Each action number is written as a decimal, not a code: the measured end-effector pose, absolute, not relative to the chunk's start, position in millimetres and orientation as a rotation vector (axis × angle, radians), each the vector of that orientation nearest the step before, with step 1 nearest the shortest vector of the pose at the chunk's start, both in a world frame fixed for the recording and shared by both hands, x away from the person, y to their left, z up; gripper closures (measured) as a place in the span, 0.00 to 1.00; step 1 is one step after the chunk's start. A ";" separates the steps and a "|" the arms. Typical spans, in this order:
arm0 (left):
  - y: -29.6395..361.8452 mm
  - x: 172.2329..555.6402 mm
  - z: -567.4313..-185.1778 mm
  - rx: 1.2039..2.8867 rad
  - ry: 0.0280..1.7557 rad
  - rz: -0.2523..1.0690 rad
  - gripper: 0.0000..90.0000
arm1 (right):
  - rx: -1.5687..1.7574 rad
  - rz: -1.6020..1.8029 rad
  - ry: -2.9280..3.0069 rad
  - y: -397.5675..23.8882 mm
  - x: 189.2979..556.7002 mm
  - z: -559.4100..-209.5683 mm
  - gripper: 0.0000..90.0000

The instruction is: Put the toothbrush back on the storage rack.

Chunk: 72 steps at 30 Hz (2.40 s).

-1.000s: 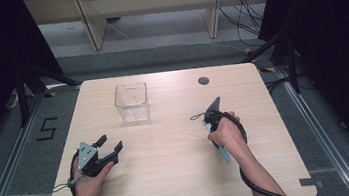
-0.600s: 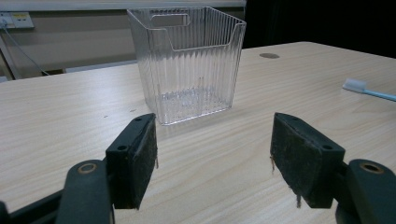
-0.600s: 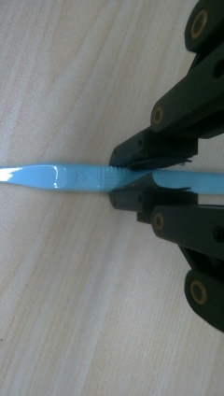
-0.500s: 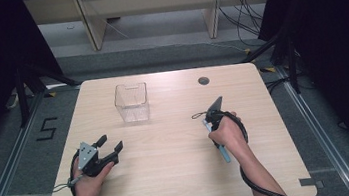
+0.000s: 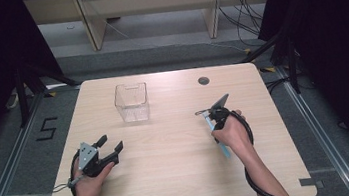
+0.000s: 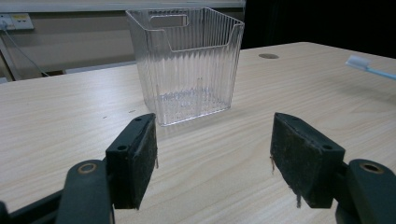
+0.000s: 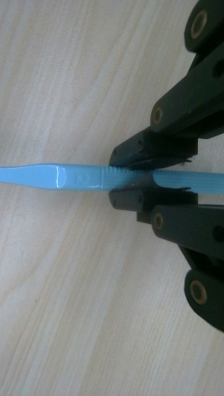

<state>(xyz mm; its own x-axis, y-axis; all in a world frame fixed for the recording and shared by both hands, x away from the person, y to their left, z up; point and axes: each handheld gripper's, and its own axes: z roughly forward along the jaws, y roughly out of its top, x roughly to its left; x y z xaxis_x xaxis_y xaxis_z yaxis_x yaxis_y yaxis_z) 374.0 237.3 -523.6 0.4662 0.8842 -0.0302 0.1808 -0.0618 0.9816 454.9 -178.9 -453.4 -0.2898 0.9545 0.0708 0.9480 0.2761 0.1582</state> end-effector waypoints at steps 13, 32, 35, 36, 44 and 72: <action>236.6 373.8 -523.5 1.551 0.963 0.755 0.35 | 1.731 0.542 2.444 -178.1 437.4 -443.3 0.88; 235.4 373.6 -523.5 1.554 0.963 0.755 0.35 | 1.459 0.950 2.391 -188.8 421.9 -457.6 0.88; 235.2 373.6 -523.5 1.555 0.962 0.754 0.35 | 1.441 0.975 2.345 -188.6 417.6 -459.9 0.88; 235.1 373.6 -523.5 1.555 0.962 0.753 0.35 | 1.438 0.980 2.342 -188.6 416.8 -460.5 0.88; 234.7 373.6 -523.5 1.553 0.962 0.749 0.35 | 1.384 1.137 2.258 -188.2 410.3 -464.8 0.88; 235.3 373.7 -523.3 1.552 0.970 0.747 0.35 | 1.092 1.394 2.020 -184.0 396.3 -477.5 0.88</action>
<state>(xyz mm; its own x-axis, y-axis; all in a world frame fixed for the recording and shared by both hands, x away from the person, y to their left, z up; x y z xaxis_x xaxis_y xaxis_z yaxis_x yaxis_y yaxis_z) 373.7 235.3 -523.3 0.4653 0.8844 -0.0371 0.1904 -0.0591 0.9799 396.3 -184.0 -477.5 -0.5844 0.8085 0.0699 0.3524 0.1752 0.9193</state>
